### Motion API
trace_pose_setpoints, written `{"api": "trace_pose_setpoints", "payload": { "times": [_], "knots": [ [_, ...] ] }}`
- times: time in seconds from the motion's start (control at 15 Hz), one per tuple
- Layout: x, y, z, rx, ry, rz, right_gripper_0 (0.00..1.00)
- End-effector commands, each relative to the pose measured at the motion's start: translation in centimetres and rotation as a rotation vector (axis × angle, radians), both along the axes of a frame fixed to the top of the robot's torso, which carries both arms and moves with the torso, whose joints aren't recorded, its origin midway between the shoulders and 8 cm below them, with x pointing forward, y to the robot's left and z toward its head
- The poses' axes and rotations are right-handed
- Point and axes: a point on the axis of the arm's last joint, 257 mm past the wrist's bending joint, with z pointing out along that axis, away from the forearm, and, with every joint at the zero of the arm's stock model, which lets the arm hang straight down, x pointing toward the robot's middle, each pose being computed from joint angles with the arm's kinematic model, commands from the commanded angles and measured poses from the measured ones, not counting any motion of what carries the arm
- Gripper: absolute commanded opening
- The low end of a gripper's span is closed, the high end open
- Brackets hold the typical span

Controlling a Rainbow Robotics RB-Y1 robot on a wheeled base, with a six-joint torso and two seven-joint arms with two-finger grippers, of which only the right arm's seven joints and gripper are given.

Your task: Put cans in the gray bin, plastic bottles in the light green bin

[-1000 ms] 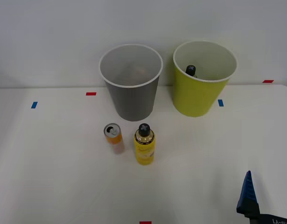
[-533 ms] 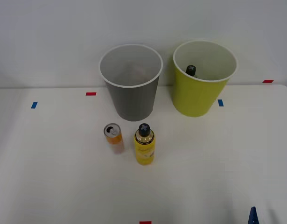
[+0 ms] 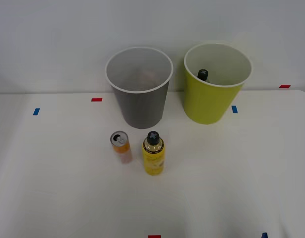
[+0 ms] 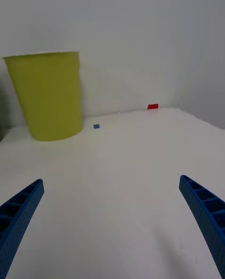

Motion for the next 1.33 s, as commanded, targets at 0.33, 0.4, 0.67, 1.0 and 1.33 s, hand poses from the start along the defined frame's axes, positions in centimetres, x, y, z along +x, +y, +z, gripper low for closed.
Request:
{"api": "trace_pose_setpoints", "payload": {
  "times": [0.33,0.4,0.67,1.0,1.33],
  "knots": [
    [-0.5,0.3,0.1,-0.011,-0.007,-0.060,1.00],
    [-0.6,0.5,0.1,-0.003,-0.005,-0.059,1.00],
    [-1.1,1.2,-0.2,0.003,0.012,-0.054,1.00],
    [-1.1,2.0,-1.1,-0.025,0.057,-0.003,1.00],
    [-1.1,2.1,-1.1,-0.028,0.056,0.006,1.00]
  ]
}}
